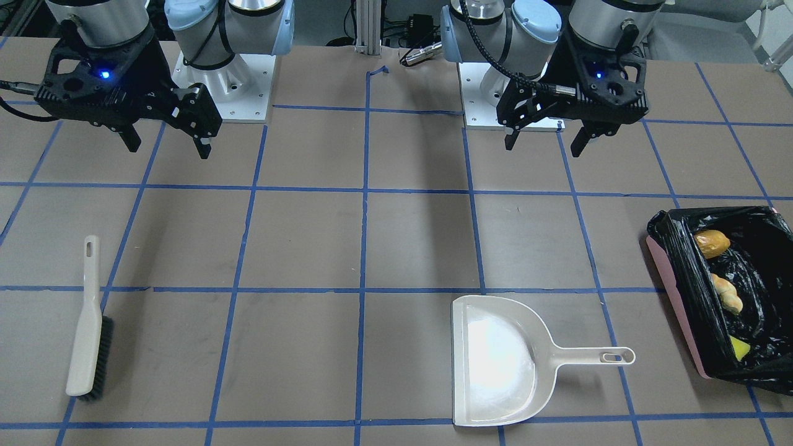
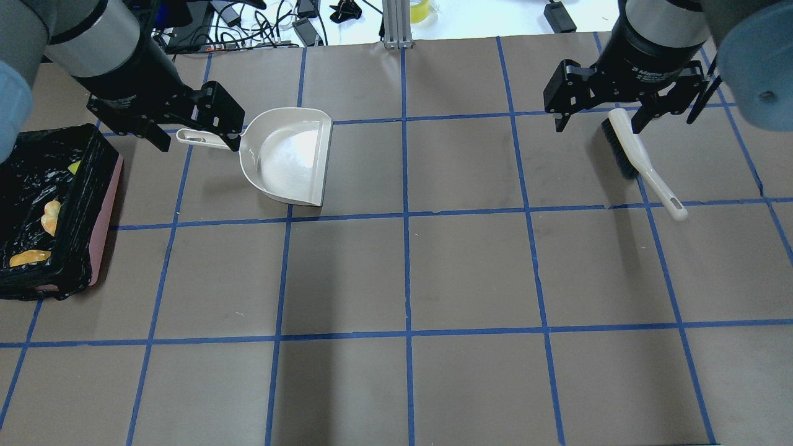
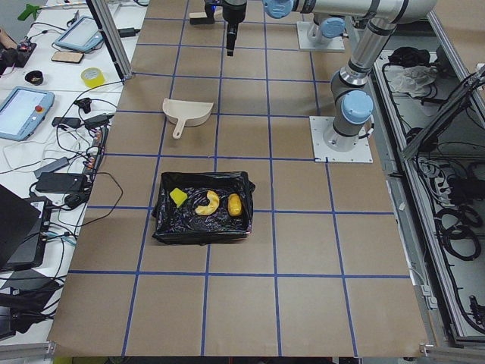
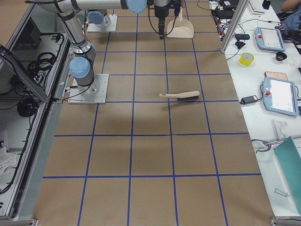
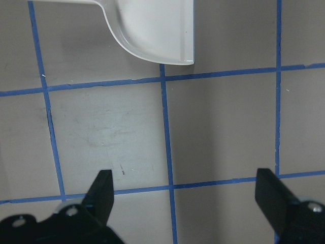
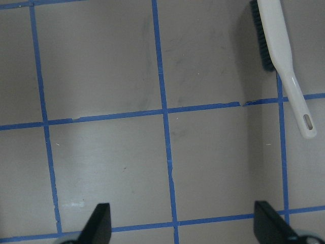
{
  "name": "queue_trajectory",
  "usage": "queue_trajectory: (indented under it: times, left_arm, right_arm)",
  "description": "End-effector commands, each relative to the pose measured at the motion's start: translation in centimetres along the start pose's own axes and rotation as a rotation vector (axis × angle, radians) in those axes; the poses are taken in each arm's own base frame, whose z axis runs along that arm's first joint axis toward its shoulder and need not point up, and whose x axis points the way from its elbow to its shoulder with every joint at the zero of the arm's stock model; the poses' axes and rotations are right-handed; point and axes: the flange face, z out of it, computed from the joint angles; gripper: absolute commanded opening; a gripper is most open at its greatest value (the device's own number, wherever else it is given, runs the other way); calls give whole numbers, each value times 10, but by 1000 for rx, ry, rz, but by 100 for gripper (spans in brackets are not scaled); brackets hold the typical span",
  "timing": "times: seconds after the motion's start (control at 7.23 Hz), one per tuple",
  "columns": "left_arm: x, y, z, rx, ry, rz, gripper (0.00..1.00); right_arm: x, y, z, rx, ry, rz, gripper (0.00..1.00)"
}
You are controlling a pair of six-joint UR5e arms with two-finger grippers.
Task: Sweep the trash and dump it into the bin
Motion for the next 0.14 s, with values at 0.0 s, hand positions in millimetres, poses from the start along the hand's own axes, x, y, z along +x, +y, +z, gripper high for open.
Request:
queue_trajectory:
  times: [0.0]
  left_arm:
    - [-1,6,8,-15,3,-2,100]
  right_arm:
    - [0,0,0,3,3,-2,100]
